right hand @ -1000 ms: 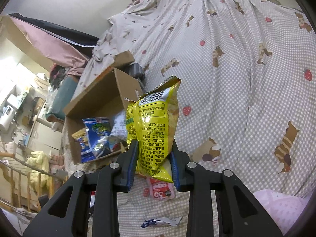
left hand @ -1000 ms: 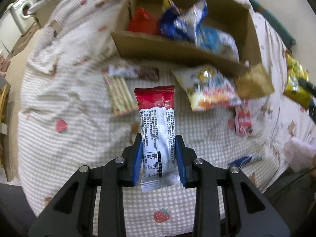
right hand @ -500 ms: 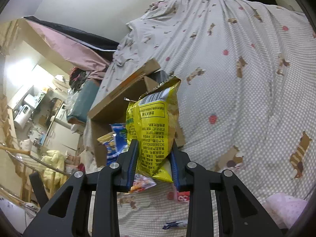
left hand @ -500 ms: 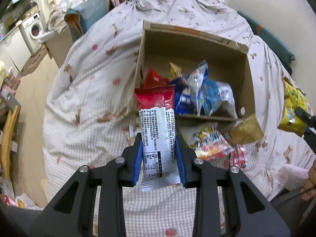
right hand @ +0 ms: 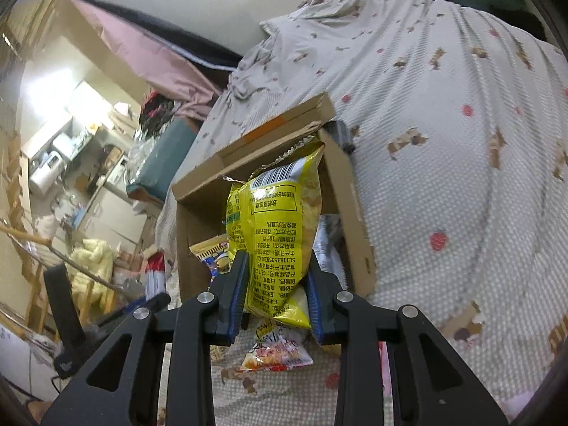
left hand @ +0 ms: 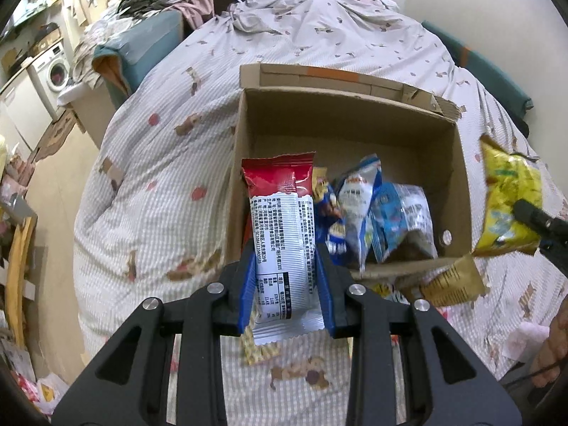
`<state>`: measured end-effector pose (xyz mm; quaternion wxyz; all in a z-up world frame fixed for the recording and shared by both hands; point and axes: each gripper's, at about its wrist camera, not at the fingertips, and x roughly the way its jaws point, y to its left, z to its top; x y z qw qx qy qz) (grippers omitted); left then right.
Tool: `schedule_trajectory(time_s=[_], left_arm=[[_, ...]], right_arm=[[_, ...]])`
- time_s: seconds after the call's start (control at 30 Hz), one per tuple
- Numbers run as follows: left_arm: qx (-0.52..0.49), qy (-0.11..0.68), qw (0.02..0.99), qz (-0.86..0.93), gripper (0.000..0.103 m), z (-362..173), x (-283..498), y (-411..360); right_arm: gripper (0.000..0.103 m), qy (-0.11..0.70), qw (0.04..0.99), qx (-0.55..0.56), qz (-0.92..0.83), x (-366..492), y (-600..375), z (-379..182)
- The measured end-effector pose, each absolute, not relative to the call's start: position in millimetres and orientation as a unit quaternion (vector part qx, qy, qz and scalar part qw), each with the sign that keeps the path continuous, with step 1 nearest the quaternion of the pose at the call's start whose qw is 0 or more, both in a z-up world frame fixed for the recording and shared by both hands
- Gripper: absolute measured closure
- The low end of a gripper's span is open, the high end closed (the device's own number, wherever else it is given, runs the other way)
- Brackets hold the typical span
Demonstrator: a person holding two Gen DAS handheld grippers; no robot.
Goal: Organize snacks
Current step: 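Carry both held snacks into the box and open both grippers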
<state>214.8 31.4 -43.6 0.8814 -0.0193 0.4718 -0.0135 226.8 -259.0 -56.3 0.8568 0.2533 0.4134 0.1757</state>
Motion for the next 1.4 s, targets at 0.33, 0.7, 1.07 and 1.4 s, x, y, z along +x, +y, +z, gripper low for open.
schedule_trajectory(time_s=[0.33, 0.7, 1.07, 1.4], left_arm=[[0.007, 0.494, 0.868, -0.048, 0.076, -78, 265, 2], [0.009, 0.502, 0.864, -0.032, 0.076, -103, 288, 4], [0.004, 0.492, 0.870, -0.037, 0.076, -94, 290, 1], [-0.029, 0.494, 0.867, -0.054, 0.059, -90, 291, 8]], right_arm=[[0.072, 0.460, 0.840, 0.199, 0.210, 269, -203, -82], [0.072, 0.490, 0.841, 0.134, 0.186, 311, -167, -112], [0.072, 0.484, 0.837, 0.186, 0.177, 314, -188, -115], [0.019, 0.453, 0.845, 0.219, 0.181, 309, -200, -104]])
